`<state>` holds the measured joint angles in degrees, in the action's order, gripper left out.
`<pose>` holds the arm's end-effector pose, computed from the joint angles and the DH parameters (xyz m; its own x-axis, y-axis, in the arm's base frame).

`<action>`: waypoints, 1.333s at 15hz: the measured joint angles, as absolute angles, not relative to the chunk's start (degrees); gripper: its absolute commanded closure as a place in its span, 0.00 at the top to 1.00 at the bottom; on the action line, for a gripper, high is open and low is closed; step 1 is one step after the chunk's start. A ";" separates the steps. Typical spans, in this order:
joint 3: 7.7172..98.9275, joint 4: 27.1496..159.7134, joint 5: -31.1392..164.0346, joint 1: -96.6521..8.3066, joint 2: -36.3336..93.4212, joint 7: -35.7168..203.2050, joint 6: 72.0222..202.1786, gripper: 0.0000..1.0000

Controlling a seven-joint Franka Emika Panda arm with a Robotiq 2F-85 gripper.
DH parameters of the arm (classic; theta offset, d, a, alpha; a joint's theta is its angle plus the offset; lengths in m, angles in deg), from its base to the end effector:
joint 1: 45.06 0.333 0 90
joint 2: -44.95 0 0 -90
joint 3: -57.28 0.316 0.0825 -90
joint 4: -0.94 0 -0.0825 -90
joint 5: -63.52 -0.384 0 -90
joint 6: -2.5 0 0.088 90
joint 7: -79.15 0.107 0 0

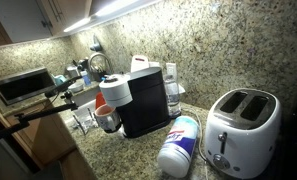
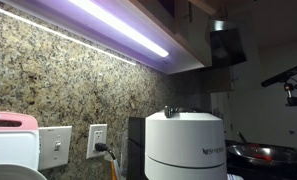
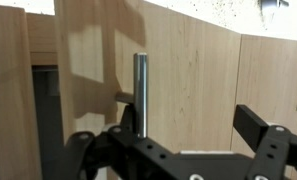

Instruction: Open the top left cabinet door

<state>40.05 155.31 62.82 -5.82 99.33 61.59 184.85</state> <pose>0.3093 0.0788 0.6550 0.1034 0.1189 0.9875 0.5226 -0.8512 0.0478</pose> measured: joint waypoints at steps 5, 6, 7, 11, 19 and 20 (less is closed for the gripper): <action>42.04 158.04 62.82 -5.97 102.62 61.59 184.92 1.00; 42.55 158.66 62.82 -6.10 103.35 61.59 184.92 1.00; 43.11 159.26 62.82 -6.25 104.11 61.60 184.92 1.00; 45.10 159.67 62.82 -6.23 104.81 62.81 183.77 1.00; 48.57 159.67 62.82 -8.95 104.76 63.95 182.43 1.00; 49.18 159.66 62.82 -9.55 104.81 63.95 182.10 1.00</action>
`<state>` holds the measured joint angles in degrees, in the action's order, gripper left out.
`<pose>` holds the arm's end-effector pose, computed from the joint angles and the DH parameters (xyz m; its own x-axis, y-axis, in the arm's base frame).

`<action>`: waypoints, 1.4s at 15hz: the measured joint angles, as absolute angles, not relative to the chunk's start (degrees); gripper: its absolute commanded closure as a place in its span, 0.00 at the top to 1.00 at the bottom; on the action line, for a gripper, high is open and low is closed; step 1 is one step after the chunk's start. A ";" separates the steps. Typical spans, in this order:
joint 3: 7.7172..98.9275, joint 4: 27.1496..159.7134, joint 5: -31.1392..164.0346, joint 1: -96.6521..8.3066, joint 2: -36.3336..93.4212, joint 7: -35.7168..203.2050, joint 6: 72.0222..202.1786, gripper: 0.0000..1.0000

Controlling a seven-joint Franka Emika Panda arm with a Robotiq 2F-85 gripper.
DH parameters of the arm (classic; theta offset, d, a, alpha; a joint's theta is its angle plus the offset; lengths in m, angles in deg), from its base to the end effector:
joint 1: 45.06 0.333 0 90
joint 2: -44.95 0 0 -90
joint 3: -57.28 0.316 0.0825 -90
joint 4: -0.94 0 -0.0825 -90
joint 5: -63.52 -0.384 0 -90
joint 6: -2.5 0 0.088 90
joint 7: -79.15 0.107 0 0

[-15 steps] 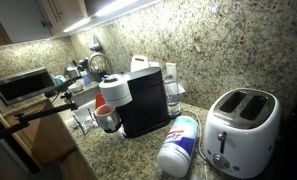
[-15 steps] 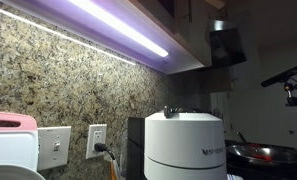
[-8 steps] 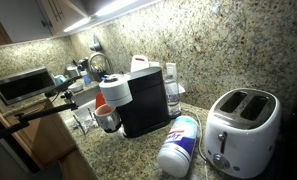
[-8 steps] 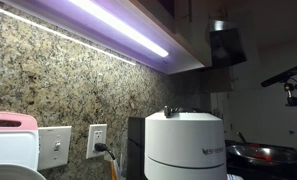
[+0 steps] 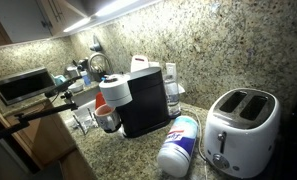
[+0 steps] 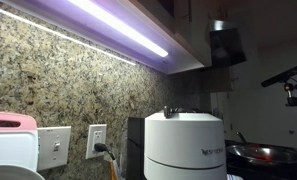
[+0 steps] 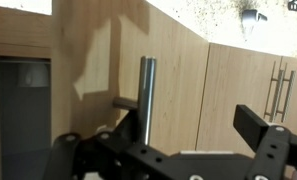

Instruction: Open the top left cabinet door

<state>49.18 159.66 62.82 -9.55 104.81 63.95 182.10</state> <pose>0.2611 0.1125 0.6513 0.0676 0.1962 0.9782 0.5520 -0.8241 0.1271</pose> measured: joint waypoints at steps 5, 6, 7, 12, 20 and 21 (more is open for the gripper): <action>53.55 159.66 62.98 -13.24 106.33 63.95 178.48 1.00; 54.43 159.65 63.03 -13.75 106.92 63.95 177.33 1.00; 55.26 159.66 63.03 -14.12 107.61 63.95 176.12 1.00; 59.64 159.65 63.21 -14.46 111.90 63.94 169.19 1.00; 69.67 159.65 63.49 -13.35 117.97 63.96 160.05 1.00; 71.21 159.67 63.49 -12.29 118.61 63.96 158.47 1.00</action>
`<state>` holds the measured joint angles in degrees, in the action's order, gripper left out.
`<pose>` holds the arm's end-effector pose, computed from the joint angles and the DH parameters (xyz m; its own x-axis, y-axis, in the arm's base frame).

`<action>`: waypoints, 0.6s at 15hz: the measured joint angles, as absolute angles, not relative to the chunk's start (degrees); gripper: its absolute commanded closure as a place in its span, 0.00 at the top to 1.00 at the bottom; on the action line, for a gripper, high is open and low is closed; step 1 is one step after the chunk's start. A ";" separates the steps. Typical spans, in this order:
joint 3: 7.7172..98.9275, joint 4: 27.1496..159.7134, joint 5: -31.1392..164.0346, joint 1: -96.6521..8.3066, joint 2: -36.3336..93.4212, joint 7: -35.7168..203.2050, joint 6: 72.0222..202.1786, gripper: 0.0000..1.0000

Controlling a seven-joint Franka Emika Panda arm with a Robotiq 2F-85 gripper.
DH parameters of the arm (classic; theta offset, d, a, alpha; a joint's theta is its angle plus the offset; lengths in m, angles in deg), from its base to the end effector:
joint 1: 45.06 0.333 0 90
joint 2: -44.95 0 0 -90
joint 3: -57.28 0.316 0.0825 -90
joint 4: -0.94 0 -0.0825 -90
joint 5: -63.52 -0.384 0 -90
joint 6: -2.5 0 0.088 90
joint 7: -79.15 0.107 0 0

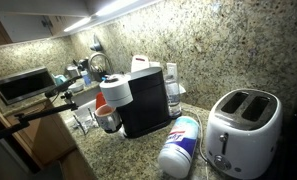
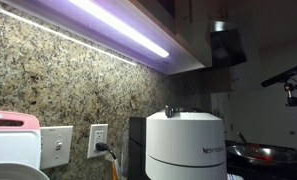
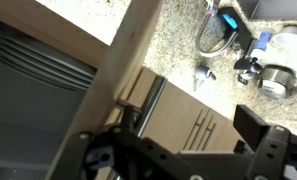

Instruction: Open the top left cabinet door

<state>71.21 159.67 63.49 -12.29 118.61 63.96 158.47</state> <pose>0.1372 0.1975 0.6536 -0.0191 0.5656 0.8244 0.5983 -0.6542 0.4627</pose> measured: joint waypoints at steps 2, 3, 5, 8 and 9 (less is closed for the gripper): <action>74.57 160.00 63.28 -8.50 118.78 64.27 154.04 1.00; 76.41 160.16 63.26 -6.08 118.29 65.03 152.03 1.00; 80.44 160.35 63.07 -1.16 116.36 66.48 148.90 1.00; 86.12 160.58 63.04 6.06 112.16 68.39 146.83 1.00; 87.55 160.64 63.04 8.63 110.81 68.55 146.35 1.00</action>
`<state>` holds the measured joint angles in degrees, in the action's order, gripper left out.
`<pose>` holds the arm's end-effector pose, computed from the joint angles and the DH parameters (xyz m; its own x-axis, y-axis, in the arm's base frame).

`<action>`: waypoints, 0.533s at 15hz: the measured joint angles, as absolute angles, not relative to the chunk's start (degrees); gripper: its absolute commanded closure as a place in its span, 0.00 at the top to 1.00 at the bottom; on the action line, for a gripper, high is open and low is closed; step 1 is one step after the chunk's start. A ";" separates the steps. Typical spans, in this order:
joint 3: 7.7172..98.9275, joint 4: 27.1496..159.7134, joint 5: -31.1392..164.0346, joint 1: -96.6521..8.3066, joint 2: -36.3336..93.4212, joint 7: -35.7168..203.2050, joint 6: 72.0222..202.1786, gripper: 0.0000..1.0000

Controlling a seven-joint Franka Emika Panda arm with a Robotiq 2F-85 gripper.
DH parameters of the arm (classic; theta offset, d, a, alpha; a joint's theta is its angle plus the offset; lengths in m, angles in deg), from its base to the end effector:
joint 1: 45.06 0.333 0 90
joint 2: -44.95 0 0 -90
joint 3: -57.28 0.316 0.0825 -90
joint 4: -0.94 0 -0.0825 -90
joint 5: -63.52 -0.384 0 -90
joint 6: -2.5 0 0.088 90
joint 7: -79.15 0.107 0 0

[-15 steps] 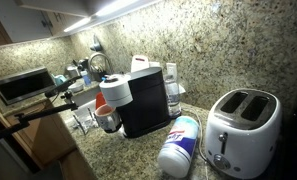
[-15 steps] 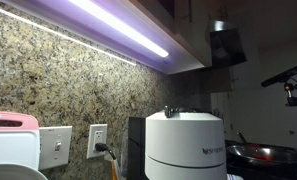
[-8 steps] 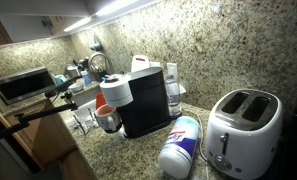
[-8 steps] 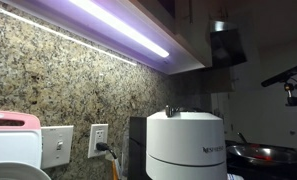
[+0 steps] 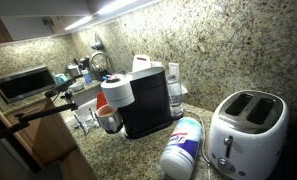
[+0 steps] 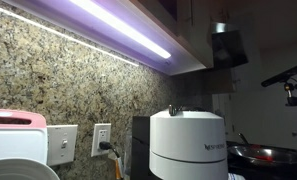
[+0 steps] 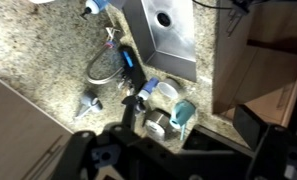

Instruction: Open the top left cabinet door

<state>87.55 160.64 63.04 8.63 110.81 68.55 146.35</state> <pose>0.0084 0.3080 0.5494 -0.1868 0.8104 0.5552 0.8004 -0.2021 0.5644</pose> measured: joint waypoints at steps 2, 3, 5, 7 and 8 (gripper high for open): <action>89.39 160.69 63.06 13.77 107.92 68.70 144.97 1.00; 89.64 160.70 63.12 16.12 106.45 68.70 144.17 1.00; 89.25 160.70 63.41 19.93 104.05 68.69 143.88 1.00; 88.10 160.57 65.46 21.87 103.73 68.70 143.89 1.00; 87.34 160.35 67.01 22.02 104.28 68.71 143.95 1.00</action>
